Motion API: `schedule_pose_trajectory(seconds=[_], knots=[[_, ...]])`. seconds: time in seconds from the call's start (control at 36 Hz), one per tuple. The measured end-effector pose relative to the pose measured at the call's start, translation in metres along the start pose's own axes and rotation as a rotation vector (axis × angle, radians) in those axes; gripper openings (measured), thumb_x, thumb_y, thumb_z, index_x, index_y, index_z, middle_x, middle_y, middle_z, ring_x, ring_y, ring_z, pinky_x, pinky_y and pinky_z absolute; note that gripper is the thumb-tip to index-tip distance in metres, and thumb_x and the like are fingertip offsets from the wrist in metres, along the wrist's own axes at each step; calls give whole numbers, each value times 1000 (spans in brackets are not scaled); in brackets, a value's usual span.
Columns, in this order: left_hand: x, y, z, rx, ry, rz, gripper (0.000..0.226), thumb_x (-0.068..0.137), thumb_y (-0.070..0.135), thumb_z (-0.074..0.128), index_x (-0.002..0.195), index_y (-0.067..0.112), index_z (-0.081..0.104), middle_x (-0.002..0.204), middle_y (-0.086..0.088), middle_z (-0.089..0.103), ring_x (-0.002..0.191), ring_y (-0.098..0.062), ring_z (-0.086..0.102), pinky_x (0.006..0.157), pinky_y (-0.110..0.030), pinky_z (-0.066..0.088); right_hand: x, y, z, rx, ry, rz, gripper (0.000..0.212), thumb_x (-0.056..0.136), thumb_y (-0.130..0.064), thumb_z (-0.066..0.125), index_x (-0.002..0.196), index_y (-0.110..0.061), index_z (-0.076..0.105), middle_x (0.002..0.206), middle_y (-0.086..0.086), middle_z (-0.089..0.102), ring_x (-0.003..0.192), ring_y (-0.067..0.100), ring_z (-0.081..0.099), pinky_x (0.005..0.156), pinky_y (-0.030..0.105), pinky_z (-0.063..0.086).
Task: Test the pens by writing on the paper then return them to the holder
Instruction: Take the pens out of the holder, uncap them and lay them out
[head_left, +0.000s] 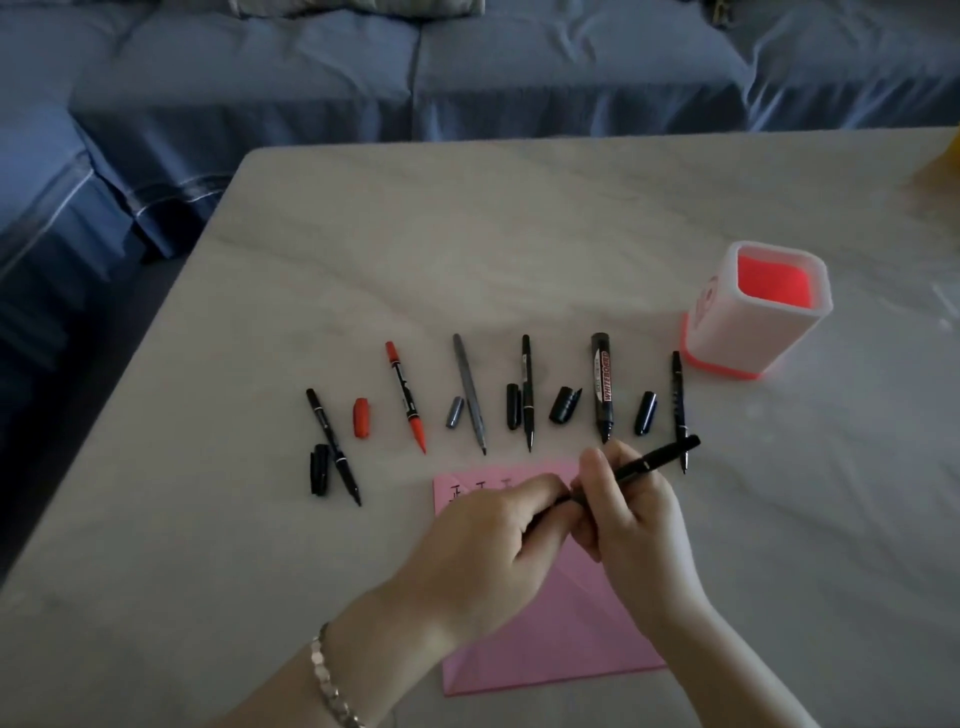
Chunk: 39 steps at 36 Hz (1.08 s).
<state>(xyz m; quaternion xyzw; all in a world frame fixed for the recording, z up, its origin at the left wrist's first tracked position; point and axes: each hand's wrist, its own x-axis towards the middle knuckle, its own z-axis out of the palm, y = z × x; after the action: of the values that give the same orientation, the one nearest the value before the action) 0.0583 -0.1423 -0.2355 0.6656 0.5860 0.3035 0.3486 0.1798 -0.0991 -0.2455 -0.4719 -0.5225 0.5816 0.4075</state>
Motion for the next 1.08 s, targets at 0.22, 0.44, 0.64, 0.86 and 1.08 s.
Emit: schedule_pose_trajectory(seconds=[0.22,0.44,0.64,0.86,1.08], knots=[[-16,3,-14,-208,-156,-123,23,96,36,41,96,26,62,81,10,67,76,-7,63,76,-29,51,-10,4,5,124,-165,7,30,81,-27,46,60,-8,34,34,-6,36,32,3,31,34,14,27],[-17,-14,-37,-114,-210,-251,23,94,43,34,104,29,50,59,8,50,52,-6,42,57,-18,35,4,3,17,63,-65,-32,33,94,-7,43,61,-10,38,35,-1,40,33,5,31,35,14,28],[-46,-76,-70,228,379,-359,7,96,20,37,95,18,42,65,2,47,55,-13,44,53,-27,29,11,5,-3,23,141,-83,24,94,-16,44,76,-16,61,43,0,51,39,7,42,40,15,35],[-83,-141,-89,704,532,-497,12,80,5,67,90,11,68,90,-14,57,85,-39,53,75,-47,43,-6,29,-2,81,-15,-58,33,69,-55,64,80,-25,71,71,7,70,58,16,63,50,21,50],[-79,-114,-78,638,527,-358,29,77,6,69,106,8,64,97,-14,57,91,-30,50,77,-43,45,-12,30,-9,-220,-10,-173,35,86,1,53,79,-30,66,77,-5,71,65,10,65,60,15,51]])
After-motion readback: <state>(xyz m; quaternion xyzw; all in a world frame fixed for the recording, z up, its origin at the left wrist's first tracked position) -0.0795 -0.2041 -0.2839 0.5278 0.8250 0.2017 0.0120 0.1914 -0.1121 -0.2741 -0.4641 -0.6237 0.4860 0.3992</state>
